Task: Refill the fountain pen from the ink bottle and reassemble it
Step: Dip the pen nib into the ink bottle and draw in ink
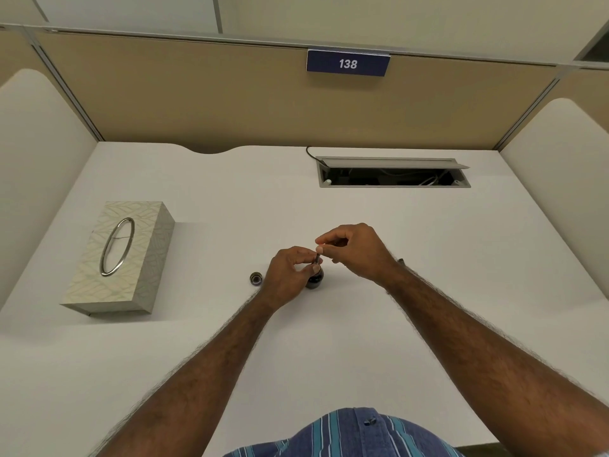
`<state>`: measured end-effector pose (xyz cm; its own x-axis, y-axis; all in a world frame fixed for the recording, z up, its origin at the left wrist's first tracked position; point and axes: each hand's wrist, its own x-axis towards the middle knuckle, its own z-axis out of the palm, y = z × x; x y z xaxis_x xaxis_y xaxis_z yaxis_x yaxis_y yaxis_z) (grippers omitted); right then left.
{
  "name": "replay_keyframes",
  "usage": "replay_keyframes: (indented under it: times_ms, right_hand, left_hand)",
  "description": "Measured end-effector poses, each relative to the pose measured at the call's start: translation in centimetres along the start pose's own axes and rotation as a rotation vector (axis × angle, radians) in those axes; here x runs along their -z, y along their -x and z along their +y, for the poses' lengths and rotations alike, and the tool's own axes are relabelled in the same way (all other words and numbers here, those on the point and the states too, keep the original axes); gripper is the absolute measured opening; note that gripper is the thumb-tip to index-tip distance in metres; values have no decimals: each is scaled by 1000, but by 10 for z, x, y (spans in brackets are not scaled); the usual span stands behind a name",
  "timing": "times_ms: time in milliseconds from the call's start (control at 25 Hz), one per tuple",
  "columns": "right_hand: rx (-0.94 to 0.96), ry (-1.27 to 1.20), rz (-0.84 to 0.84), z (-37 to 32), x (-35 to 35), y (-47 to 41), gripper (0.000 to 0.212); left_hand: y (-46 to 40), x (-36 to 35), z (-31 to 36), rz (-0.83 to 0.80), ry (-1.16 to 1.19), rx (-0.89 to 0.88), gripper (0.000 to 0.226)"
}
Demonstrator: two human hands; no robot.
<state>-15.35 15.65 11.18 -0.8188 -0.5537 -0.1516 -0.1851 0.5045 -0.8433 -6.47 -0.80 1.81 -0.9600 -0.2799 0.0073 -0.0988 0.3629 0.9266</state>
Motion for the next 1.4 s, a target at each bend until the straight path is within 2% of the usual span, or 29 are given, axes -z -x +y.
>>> replay_keyframes:
  times_ms: [200,480,680,880,1200,1400]
  right_hand:
    - [0,56,26,-1,0,-2,4]
    - [-27,104,107,2,-6,-5,16]
    - [9,96,48,1,-6,-3,14]
    - [17,112,63,-1,-6,-3,4]
    - [-16,205,143,-7,-10,-5,22]
    - [-25,198,151,-5,-11,-2,20]
  left_hand:
    - [-1,0,0,-9,-11,-13,16]
    - [-1,0,-1,-5,17,-6,16]
    - [-1,-2,0,11,3,-1,15]
    - [-1,-2,-1,12,-11,-18,15]
    - [0,-3,2,30,-8,8,15]
    - [1,-3,5,48,-4,7,15]
